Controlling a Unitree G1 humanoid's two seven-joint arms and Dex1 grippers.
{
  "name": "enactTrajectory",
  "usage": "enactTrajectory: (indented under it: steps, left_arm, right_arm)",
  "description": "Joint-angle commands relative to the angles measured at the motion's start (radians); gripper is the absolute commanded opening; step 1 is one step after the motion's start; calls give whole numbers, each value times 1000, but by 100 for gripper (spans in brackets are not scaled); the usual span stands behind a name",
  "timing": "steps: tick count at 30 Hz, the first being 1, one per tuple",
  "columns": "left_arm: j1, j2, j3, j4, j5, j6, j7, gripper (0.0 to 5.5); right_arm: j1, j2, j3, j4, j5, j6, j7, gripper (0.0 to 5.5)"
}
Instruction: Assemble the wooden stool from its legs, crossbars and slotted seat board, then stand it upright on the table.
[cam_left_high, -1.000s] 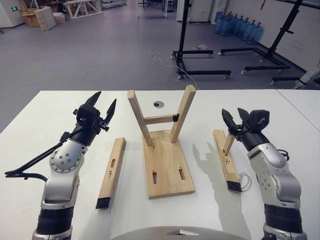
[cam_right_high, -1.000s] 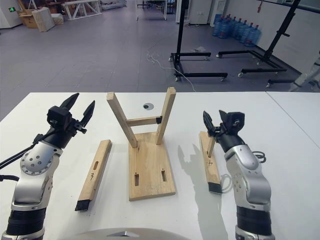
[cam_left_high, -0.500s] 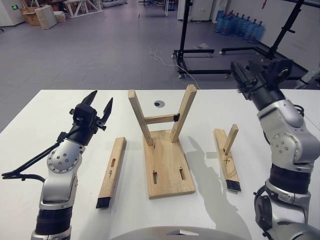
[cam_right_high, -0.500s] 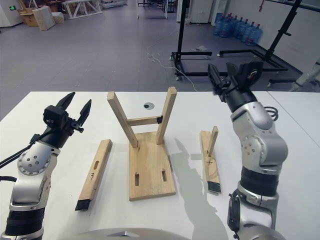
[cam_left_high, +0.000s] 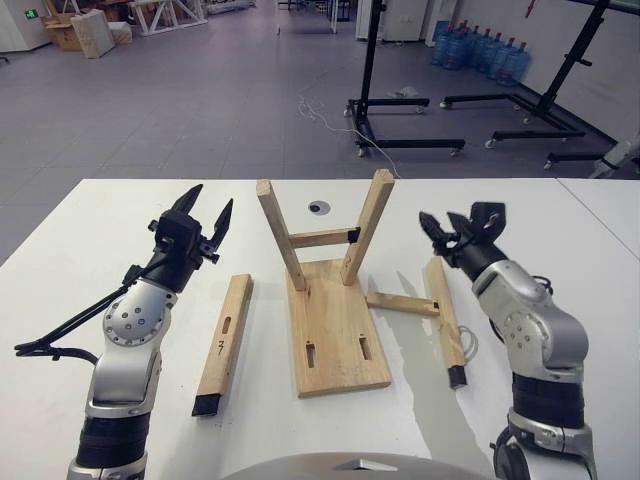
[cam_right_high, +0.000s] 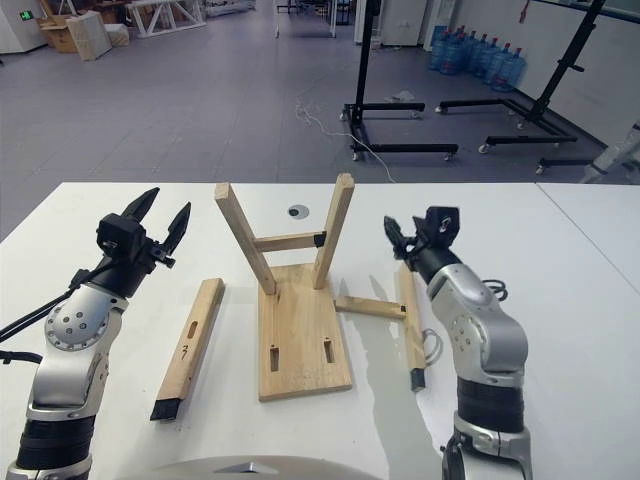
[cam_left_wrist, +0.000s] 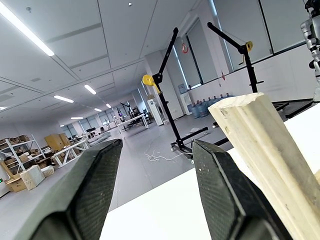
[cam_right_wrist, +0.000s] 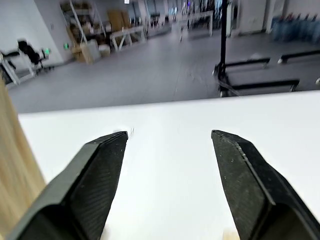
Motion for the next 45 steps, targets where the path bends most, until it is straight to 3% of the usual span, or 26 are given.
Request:
enactTrajectory:
  steps: [1,5,10,14,18,27,37,45]
  left_arm:
    - [1,-1,2,15,9,-9,7,252]
    - [-5,0,2,22,10,-16,9,252]
    - [16,-9,-6,0,17,-15,18,252]
    - [84,-27,-3,-54,22,-1,38,252]
    - [164,-48,-2,-131,37,27,63,252]
    - [202,-68,-26,-190,49,78,78,252]
    - [186,-56,-21,-184,41,93,56,252]
    - [185,-75,-31,-178,53,87,78,252]
  right_arm:
    - [-140,-22,-70,19,40,-31,-10,309]
    - [-121,-39,-40,13,25,-19,16,309]
    - [201,-54,17,-163,-2,9,62,309]
    - [450,-50,-41,-294,48,59,87,309]
    - [604,-128,-115,-425,147,212,121,309]
    - [682,-247,-37,-456,153,390,139,309]
    - [672,-270,109,-266,-25,360,127,309]
    - [632,-267,109,-257,-43,363,157,161]
